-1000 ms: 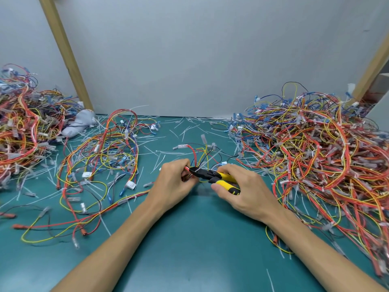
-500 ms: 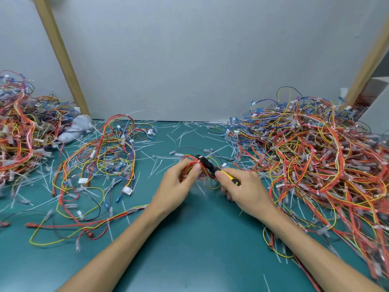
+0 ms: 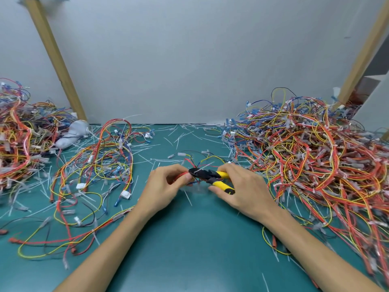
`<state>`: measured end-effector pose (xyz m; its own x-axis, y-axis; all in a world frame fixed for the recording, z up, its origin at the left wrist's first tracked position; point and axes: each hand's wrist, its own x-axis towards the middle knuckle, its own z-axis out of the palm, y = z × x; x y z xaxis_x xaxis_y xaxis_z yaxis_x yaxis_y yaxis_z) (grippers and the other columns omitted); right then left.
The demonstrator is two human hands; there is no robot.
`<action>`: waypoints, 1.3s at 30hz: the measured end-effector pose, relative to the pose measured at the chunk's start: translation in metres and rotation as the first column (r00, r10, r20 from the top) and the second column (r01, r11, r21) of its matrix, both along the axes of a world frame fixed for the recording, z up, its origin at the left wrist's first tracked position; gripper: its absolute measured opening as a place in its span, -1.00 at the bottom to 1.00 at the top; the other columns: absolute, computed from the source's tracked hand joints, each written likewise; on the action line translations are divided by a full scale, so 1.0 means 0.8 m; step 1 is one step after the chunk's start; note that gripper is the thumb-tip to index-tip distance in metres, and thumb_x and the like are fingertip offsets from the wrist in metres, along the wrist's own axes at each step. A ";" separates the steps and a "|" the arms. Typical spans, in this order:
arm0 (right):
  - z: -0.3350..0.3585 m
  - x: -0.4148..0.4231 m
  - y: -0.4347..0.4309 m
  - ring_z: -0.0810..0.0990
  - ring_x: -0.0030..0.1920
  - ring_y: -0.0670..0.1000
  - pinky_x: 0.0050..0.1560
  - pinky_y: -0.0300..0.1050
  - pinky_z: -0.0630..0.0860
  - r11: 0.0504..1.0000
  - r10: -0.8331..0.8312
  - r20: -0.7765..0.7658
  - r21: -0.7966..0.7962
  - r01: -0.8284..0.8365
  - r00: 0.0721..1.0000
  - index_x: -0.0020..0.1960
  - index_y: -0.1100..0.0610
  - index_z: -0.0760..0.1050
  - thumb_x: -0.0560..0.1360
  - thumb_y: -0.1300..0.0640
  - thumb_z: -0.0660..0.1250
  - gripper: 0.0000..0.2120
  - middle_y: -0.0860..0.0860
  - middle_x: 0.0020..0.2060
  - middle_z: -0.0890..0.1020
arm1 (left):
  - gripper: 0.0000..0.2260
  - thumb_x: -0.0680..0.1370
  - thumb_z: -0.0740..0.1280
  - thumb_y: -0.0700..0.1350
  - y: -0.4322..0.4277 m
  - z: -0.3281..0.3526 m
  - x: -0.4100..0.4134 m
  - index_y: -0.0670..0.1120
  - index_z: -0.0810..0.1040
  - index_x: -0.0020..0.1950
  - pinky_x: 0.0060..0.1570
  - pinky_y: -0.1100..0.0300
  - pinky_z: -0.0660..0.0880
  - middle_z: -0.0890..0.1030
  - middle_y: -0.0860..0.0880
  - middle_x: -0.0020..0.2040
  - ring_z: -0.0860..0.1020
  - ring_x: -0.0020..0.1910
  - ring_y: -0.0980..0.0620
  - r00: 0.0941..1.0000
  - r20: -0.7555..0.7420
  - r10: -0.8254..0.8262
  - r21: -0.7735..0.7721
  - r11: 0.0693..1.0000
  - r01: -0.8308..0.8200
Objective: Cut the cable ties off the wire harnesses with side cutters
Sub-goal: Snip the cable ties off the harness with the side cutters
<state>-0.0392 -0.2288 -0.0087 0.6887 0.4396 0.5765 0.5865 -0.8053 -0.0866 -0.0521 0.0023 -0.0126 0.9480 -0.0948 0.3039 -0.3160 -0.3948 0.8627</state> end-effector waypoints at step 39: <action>0.010 -0.002 0.000 0.39 -0.42 0.14 -0.46 -0.14 0.21 0.957 -0.102 0.073 -0.265 0.118 0.992 -0.27 0.10 0.32 -0.02 0.26 0.39 -0.61 -0.02 -0.44 0.38 | -0.75 0.67 0.17 -0.11 -0.002 0.006 -0.008 0.03 0.52 -0.17 -0.18 0.12 0.39 0.57 0.12 -0.33 0.43 -0.33 0.10 0.977 -0.109 -0.183 0.306 0.929 0.208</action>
<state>-0.0405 -0.2290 -0.0008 0.7103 0.5073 0.4881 0.4908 -0.8539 0.1731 -0.0582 0.0004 -0.0075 0.9204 -0.3588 0.1553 -0.3517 -0.5862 0.7299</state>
